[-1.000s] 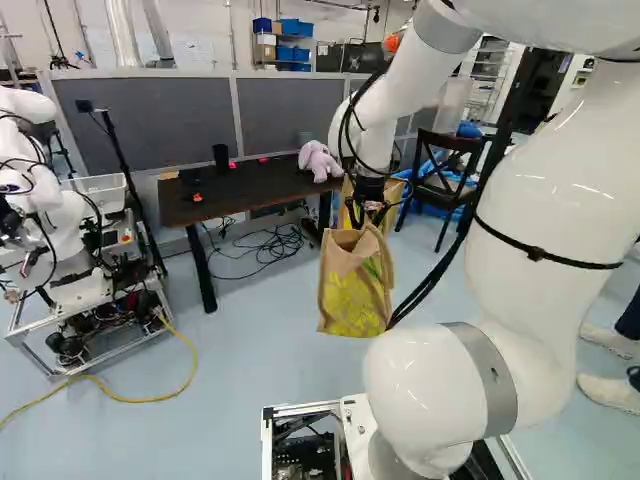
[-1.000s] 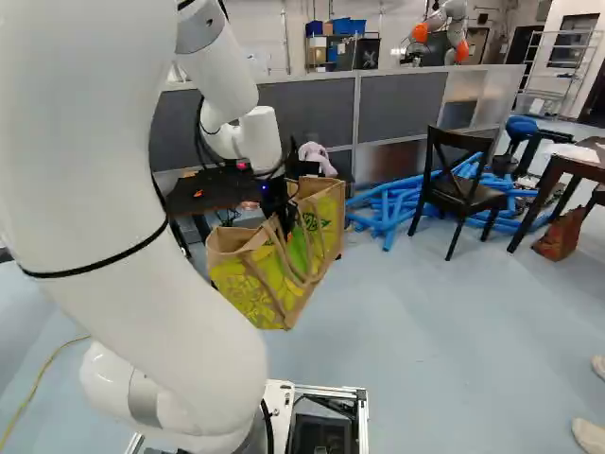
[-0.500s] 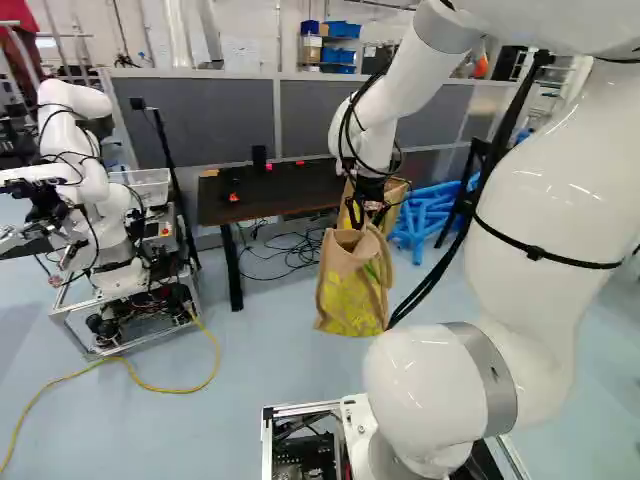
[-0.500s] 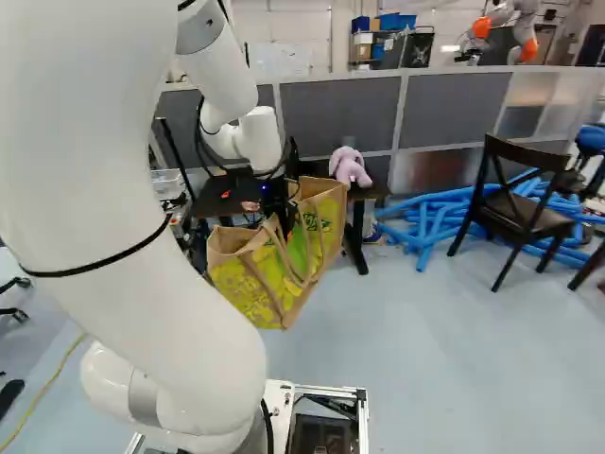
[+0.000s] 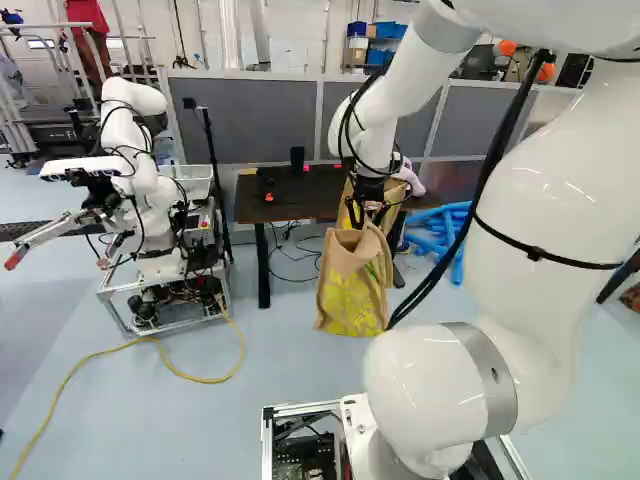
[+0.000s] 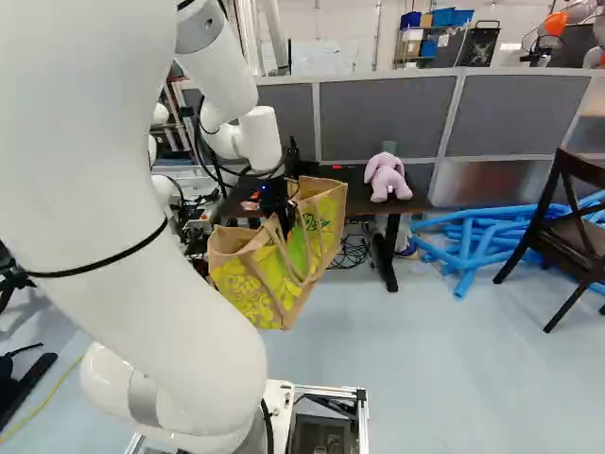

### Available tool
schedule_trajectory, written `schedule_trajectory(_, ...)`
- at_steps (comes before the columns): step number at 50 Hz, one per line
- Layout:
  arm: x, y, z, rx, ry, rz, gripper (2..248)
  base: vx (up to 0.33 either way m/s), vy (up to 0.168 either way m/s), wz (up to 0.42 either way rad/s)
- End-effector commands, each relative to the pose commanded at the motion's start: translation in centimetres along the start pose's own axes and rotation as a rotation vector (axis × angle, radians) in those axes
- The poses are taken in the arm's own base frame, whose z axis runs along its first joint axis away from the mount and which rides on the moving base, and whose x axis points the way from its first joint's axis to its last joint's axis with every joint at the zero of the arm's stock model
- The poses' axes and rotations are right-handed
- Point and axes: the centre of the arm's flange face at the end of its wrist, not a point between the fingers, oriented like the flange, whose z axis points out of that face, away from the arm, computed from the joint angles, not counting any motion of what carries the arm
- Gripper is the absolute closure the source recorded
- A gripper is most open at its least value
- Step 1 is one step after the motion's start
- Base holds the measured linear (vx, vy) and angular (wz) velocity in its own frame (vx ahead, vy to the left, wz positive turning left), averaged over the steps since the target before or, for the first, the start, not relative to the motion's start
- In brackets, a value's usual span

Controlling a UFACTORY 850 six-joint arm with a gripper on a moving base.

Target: Pick up the bag on the ground and place it on the table

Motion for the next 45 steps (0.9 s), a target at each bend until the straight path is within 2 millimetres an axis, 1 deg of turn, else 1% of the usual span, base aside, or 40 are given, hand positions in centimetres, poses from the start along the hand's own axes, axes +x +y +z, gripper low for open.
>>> schedule_trajectory(37,0.0,0.0,0.0,0.0,0.0,0.0,229,0.071,-0.053,0.008)
schedule_trajectory(45,0.32,-0.11,0.0,0.0,0.001,0.0,229,0.014,-0.012,-0.003)
